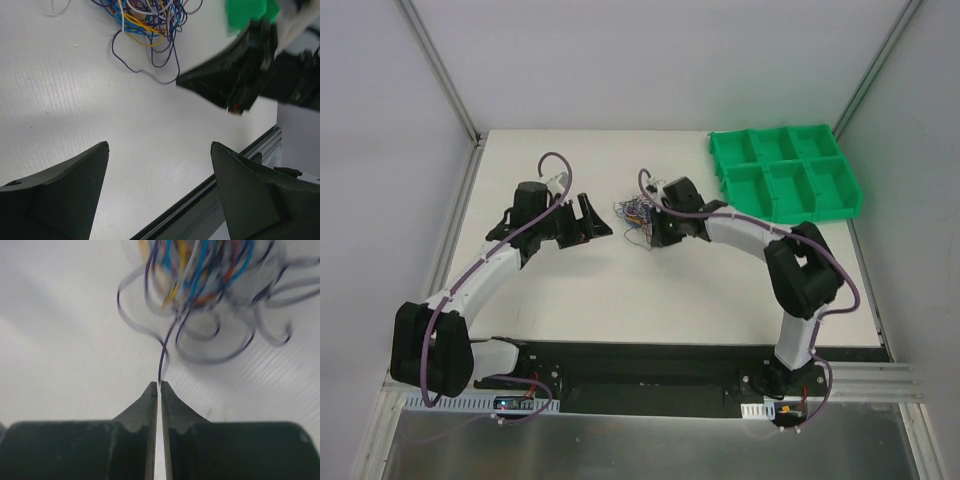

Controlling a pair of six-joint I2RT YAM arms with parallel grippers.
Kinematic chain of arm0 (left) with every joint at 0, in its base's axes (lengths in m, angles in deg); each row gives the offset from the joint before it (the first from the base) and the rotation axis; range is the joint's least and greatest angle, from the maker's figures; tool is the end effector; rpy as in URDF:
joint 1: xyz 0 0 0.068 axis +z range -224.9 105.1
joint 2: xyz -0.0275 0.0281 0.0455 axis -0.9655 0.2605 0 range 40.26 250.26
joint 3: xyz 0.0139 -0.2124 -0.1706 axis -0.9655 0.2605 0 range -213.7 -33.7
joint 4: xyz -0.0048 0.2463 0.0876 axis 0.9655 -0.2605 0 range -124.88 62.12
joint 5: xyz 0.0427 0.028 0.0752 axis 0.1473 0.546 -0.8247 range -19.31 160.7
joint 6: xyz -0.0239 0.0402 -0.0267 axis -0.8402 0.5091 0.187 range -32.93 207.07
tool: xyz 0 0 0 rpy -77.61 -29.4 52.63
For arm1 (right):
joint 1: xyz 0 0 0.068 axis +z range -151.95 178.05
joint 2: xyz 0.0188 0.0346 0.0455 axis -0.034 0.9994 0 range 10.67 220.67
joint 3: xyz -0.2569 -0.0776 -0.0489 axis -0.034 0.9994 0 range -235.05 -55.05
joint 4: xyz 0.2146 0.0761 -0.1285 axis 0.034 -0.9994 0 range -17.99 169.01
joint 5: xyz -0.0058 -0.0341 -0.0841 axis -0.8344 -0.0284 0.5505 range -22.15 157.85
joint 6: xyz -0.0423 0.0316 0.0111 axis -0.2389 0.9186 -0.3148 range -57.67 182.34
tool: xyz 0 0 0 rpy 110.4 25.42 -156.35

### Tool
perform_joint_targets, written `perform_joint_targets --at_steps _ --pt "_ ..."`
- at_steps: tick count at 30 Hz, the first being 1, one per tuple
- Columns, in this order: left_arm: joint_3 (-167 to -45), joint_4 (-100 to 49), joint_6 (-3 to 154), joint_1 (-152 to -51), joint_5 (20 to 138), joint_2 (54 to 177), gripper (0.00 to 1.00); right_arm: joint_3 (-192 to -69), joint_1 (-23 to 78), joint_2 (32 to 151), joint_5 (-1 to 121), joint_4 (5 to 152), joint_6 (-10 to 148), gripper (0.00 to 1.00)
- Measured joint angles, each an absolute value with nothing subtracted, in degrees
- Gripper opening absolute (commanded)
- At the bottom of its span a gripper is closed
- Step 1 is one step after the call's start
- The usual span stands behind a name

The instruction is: Untangle the cables

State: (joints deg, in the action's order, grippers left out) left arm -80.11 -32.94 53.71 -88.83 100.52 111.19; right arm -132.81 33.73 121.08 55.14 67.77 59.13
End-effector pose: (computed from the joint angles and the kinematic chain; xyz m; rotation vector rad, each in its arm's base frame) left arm 0.2604 -0.0828 0.2641 -0.0344 2.1822 -1.0297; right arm 0.3439 0.2566 0.2038 -0.8964 2.2016 0.5363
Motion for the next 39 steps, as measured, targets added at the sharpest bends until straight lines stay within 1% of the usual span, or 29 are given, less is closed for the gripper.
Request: perform_joint_targets --at_steps 1,2,3,4,5,7,8,11,14,15,16,17,21,23,24,27,29,32,33,36,39 --pt "-80.03 -32.7 53.6 -88.86 100.5 111.35 0.79 -128.09 34.87 118.06 54.64 68.47 59.37 0.16" --pt "-80.03 -32.42 53.53 -89.01 100.5 111.7 0.77 -124.24 35.92 115.46 53.89 68.64 59.72 0.31" --pt "-80.03 -31.89 53.51 -89.21 100.37 112.27 0.75 -119.28 37.21 112.09 52.69 69.54 60.47 0.43" --pt "-80.05 -31.35 53.53 -89.55 100.23 113.14 0.75 -112.96 38.39 107.22 50.48 69.76 61.27 0.51" --pt "-80.09 -30.89 53.56 -90.01 100.13 114.21 0.74 -110.98 39.68 105.47 49.85 69.41 61.86 0.62" --pt "-80.49 -30.34 53.56 -91.74 99.91 117.16 0.73 -105.66 40.42 100.34 49.06 69.84 63.09 0.76" --pt "-80.73 -30.1 53.53 -92.61 99.8 118.63 0.73 -104.07 40.25 98.32 49.48 69.73 63.94 0.78" --pt "-81.95 -29.47 52.97 -95.59 99.6 123.78 0.76 -101.01 38.19 91.92 51.71 69.78 66.17 0.79" --pt "-84.73 -29.16 51.9 -97.2 98.73 128.22 0.77 -101.88 35.39 89.76 52.82 70.65 68.12 0.79" --pt "-86.41 -29.07 51.63 -97.34 98.22 129.71 0.76 -102.93 34.3 89.98 53.09 70.5 68.88 0.78" --pt "-88.49 -29.05 51.46 -97.25 97.57 131.41 0.72 -104.42 33.08 90.54 53.26 70.3 69.73 0.77" --pt "-90.61 -29.05 51.37 -96.96 97.02 133.01 0.7 -105.36 32.4 90.91 53.39 70.3 70.17 0.77" --pt "-101.45 -29.6 51.04 -95.08 94.99 141.07 0.7 -107.74 30.26 91.35 53.41 70.39 71.74 0.77" --pt "-105.4 -29.75 51.04 -94.23 93.96 144.68 0.67 -107.78 30.13 91.35 53.35 70.32 72.23 0.77" --pt "-107.15 -29.99 51.06 -93.88 93.66 146.58 0.63 -107.76 30.13 91.35 53.35 70.17 72.36 0.77" --pt "-110.91 -30.71 51.26 -93.25 93.02 151.56 0.42 -107.5 30.15 91.05 53.35 70.17 72.62 0.76" --pt "-111.35 -31.3 51.59 -93.23 93.2 153.55 0.3 -106.52 30.15 90.22 53.46 70.19 72.64 0.77" --pt "-110.93 -32.48 51.81 -93.66 93.81 154.43 0.04 -104.64 30.15 88.82 53.65 70.08 72.62 0.77" --pt "-110.23 -32.46 51.92 -94.01 94.14 154.3 0.0 -104.13 30.15 88.42 53.72 69.95 72.62 0.76" --pt "-105.56 -31.19 52.18 -95.94 94.22 152.22 0.0 -103.15 30.15 87.57 54.09 69.73 72.47 0.76" --pt "-96.44 -29.9 52.14 -99.65 93.98 146.67 0.0 -102.89 30.15 87.22 54.73 69.23 72.27 0.76"
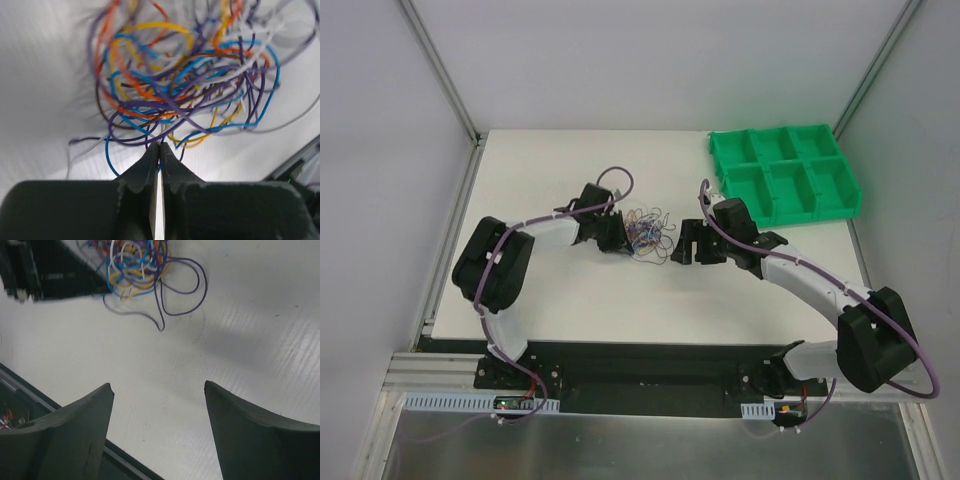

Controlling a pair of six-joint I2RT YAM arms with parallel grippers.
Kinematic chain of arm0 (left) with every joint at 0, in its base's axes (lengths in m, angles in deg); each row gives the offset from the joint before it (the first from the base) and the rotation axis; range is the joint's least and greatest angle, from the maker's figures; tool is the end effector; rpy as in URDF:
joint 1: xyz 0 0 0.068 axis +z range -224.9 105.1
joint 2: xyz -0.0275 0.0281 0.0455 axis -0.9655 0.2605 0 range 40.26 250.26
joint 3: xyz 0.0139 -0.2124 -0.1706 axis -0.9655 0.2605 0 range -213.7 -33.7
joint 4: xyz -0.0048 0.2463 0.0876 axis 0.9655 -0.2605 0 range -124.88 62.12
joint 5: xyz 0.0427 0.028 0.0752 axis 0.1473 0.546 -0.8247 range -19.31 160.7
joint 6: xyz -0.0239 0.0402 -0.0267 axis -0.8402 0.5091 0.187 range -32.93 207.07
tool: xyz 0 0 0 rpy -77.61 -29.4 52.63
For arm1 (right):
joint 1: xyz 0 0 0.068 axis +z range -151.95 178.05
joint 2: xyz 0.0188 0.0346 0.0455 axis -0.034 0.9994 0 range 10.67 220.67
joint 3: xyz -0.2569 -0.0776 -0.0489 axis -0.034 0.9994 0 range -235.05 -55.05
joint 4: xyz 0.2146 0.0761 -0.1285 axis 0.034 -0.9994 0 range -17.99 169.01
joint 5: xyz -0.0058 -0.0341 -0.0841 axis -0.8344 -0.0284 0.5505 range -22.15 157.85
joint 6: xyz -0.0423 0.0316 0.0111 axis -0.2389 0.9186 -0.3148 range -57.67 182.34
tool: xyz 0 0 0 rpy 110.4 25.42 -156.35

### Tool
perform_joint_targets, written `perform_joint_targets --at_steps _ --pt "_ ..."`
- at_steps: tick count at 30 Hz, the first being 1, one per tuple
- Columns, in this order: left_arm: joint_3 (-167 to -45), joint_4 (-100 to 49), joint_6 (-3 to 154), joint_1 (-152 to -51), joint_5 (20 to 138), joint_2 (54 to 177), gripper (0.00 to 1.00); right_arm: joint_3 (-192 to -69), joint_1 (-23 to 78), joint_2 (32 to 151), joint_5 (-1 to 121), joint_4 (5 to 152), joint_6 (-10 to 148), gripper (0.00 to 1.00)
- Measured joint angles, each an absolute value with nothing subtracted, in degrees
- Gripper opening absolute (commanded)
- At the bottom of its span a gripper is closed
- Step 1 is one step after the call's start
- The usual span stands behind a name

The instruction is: Untangle the cables

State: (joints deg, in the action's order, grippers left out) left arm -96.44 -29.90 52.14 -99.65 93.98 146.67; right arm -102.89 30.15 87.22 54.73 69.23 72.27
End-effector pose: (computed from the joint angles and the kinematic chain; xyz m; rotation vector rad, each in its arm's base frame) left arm 0.3462 -0.1751 0.1646 -0.0129 2.5079 -0.9529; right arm 0.2391 0.1596 0.2374 -0.5673 2.2327 0.6448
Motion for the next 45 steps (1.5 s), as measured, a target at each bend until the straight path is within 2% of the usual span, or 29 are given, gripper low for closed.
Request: perform_joint_targets --at_steps 4,6,8,9,11,13,17,20,23,27,29,36,38,45 --pt "-85.32 -28.85 51.44 -105.86 93.85 136.81 0.0 -102.87 30.15 87.22 55.34 69.08 72.25 0.76" --pt "-81.54 -28.55 50.74 -108.85 94.03 132.42 0.33 -102.89 30.15 87.4 55.21 69.1 72.33 0.75" --pt "-79.09 -28.42 50.15 -110.63 94.75 128.94 0.56 -102.95 30.15 88.03 54.92 69.08 72.38 0.73" --pt "-78.26 -28.44 49.97 -110.71 94.97 127.5 0.62 -103.02 30.15 88.51 54.79 69.08 72.38 0.73" --pt "-77.08 -28.59 49.4 -110.43 94.71 124.66 0.68 -103.04 30.26 89.52 54.18 69.06 72.38 0.7" --pt "-76.42 -28.79 49.23 -110.06 94.11 121.25 0.68 -103.04 30.61 90.24 53.35 69.1 72.4 0.68" --pt "-77.05 -29.14 50.21 -109.99 92.39 115.35 0.55 -103.35 32.2 90.81 52.1 69.47 72.73 0.66" --pt "-80.49 -29.9 50.87 -109.29 92.08 116.37 0.48 -103.35 32.95 90.83 51.86 71.37 74.52 0.62" --pt "-84.64 -29.84 51.09 -108.9 92.02 120.94 0.48 -103.35 32.97 91.61 51.88 74.98 77.34 0.56" --pt "-87.52 -29.71 51.0 -108.92 90.95 127.22 0.49 -103.76 32.97 95.99 51.91 79.7 80.57 0.49" --pt "-87.52 -30.32 50.89 -108.94 90.55 128.24 0.53 -103.78 32.99 97.91 51.86 80.84 81.71 0.42" --pt "-87.57 -30.52 51.09 -108.96 89.42 129.27 0.7 -104.13 33.58 99.68 49.83 83.68 83.55 0.09" --pt "-87.63 -30.54 51.11 -108.99 89.42 130.47 0.7 -104.13 33.82 99.68 49.06 84.49 83.98 0.01" --pt "-89.14 -30.69 51.11 -109.42 89.46 135.65 0.7 -103.87 34.15 95.94 46.51 85.49 85.67 0.01"
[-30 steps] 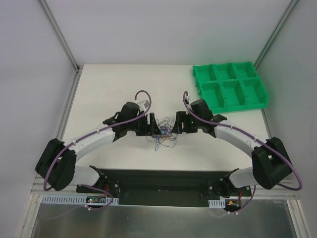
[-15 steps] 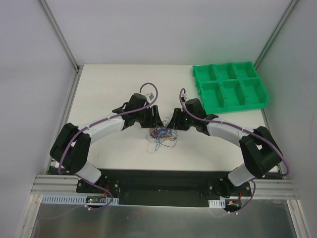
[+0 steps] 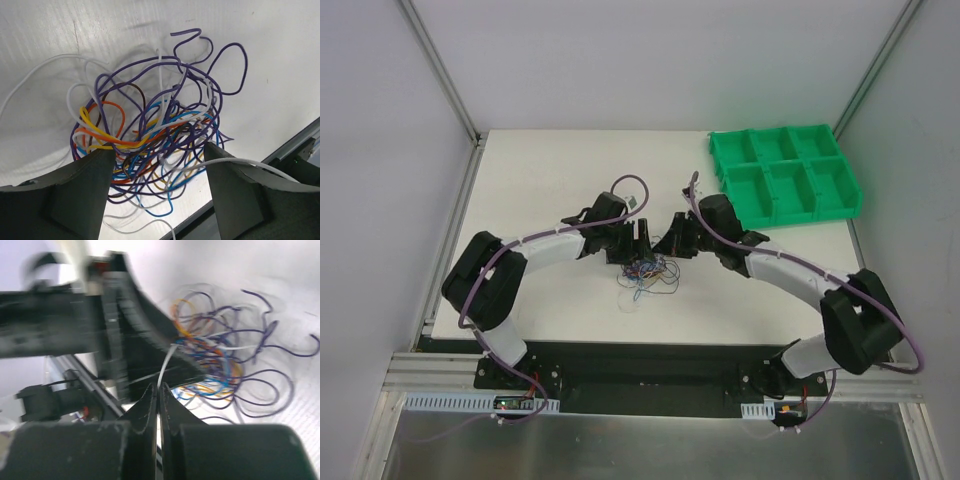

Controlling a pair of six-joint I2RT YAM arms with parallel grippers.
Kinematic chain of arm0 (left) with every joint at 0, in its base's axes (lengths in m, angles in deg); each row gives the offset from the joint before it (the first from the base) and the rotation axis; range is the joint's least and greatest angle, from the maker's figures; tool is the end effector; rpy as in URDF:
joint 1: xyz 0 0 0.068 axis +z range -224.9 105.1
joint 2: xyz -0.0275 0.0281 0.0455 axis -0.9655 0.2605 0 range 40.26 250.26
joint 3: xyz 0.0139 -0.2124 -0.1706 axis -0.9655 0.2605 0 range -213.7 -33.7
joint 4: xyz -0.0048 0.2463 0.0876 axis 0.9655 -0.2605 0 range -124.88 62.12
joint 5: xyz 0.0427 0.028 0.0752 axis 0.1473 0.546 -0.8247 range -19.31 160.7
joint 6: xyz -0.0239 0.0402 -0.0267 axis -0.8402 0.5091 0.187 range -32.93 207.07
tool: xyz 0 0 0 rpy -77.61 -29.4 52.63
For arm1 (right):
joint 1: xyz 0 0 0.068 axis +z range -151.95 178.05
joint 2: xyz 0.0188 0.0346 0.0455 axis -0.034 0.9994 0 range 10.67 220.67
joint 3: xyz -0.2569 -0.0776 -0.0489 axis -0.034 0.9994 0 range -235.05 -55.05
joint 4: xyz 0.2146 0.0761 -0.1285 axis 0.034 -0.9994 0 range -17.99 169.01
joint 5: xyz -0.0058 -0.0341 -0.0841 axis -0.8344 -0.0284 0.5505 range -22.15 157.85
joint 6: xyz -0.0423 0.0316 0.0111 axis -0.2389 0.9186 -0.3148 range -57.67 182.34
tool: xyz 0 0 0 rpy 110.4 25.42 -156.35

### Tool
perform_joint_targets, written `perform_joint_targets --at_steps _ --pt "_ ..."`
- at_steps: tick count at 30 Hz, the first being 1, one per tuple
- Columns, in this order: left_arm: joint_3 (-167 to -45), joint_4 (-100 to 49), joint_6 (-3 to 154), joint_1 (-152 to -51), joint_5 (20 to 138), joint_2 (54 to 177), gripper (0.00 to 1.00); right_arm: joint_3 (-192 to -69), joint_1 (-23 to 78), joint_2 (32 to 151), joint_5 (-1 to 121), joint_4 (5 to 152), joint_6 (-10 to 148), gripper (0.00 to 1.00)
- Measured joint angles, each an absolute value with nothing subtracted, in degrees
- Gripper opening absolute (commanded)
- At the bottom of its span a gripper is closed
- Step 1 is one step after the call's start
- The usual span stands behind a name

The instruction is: Untangle the cables

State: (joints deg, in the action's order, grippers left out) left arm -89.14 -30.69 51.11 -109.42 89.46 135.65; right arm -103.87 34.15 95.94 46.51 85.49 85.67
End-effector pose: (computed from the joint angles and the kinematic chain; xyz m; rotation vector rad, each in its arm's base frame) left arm 0.2820 -0.2079 0.1919 0.1479 2.4804 -0.9597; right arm 0.2539 0.2012 0.2256 -0.4840 2.1666 0.9930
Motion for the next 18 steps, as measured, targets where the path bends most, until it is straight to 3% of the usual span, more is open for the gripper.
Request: perform_joint_targets --at_steps 7,12,18 --pt "-89.62 -30.19 50.39 -107.78 89.24 139.54 0.7 -105.31 34.65 78.39 45.28 80.09 86.59 0.01" --pt "-88.51 -28.77 49.93 -106.32 88.63 139.72 0.7 -116.96 34.74 63.64 51.86 70.08 81.43 0.01" --pt "-86.87 -26.01 49.29 -106.28 88.54 139.3 0.69 -131.59 34.74 55.46 60.54 63.57 72.82 0.01"
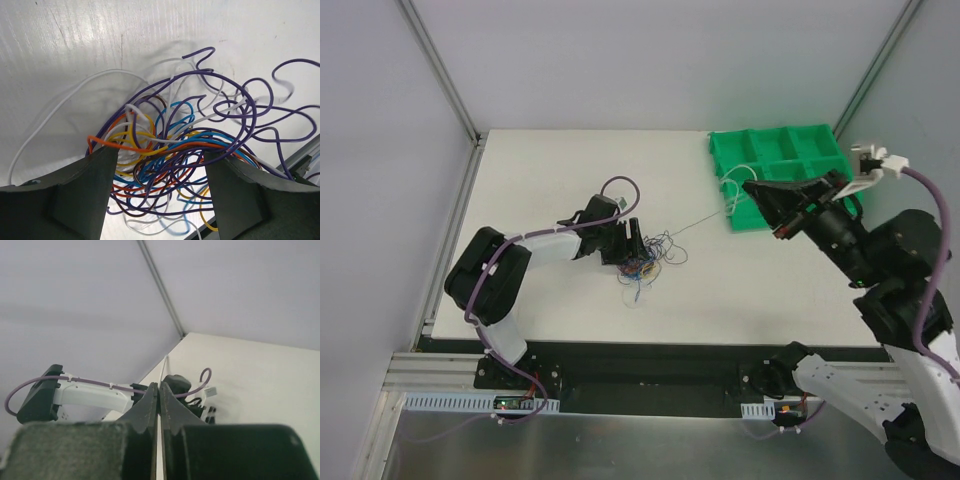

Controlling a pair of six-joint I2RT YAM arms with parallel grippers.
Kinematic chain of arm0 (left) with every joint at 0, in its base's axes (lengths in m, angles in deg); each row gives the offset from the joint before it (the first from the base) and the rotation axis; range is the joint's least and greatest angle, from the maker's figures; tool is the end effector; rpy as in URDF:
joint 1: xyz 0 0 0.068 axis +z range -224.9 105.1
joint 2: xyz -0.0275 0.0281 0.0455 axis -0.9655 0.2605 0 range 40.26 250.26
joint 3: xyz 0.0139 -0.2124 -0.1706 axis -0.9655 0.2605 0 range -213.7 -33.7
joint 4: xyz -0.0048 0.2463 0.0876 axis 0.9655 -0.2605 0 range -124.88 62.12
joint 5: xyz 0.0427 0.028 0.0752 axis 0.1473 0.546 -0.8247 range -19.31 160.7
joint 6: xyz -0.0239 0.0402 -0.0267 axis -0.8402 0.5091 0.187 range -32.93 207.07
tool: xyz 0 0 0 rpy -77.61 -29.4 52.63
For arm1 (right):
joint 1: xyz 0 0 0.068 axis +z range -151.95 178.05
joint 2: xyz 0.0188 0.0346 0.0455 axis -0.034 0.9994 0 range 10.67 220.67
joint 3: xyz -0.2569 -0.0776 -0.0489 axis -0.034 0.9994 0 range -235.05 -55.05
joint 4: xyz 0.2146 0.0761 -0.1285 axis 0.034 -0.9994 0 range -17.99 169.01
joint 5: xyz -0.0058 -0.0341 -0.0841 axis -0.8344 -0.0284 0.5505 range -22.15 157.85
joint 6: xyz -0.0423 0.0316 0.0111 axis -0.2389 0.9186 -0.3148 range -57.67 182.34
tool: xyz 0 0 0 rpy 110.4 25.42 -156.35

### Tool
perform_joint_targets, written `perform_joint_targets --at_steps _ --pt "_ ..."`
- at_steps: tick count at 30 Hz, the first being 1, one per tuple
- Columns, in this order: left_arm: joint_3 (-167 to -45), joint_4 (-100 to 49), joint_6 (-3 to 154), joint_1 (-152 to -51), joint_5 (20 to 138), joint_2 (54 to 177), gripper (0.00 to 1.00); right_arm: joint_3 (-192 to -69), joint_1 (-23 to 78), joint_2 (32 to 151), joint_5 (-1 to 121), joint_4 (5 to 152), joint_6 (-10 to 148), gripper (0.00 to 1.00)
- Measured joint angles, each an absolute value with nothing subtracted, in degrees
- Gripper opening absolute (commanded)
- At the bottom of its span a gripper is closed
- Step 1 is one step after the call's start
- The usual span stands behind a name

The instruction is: Untangle the cables

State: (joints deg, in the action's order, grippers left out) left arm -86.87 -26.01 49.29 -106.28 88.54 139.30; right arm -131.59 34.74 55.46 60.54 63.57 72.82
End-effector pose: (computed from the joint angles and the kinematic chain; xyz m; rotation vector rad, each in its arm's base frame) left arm 0.2954 -0.1930 0.1652 0.0267 2.4984 -0.9228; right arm 0.0890 0.0720 0.5101 -0.4102 1.2646 0.7848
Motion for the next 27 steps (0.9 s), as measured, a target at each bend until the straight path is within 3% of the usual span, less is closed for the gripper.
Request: perform_joint_targets --at_steps 10,19,27 --pt "-83.5 -24.77 48.81 -103.22 88.76 136.81 0.7 -138.1 34.74 51.9 70.46 54.57 62.96 0.01" --pt "-80.4 -23.08 47.63 -98.39 89.94 134.34 0.73 -135.28 34.74 40.73 77.06 57.89 56.73 0.01" --pt "-78.3 -26.54 48.53 -95.3 88.19 127.78 0.65 -128.55 34.74 35.92 85.78 59.94 53.08 0.01"
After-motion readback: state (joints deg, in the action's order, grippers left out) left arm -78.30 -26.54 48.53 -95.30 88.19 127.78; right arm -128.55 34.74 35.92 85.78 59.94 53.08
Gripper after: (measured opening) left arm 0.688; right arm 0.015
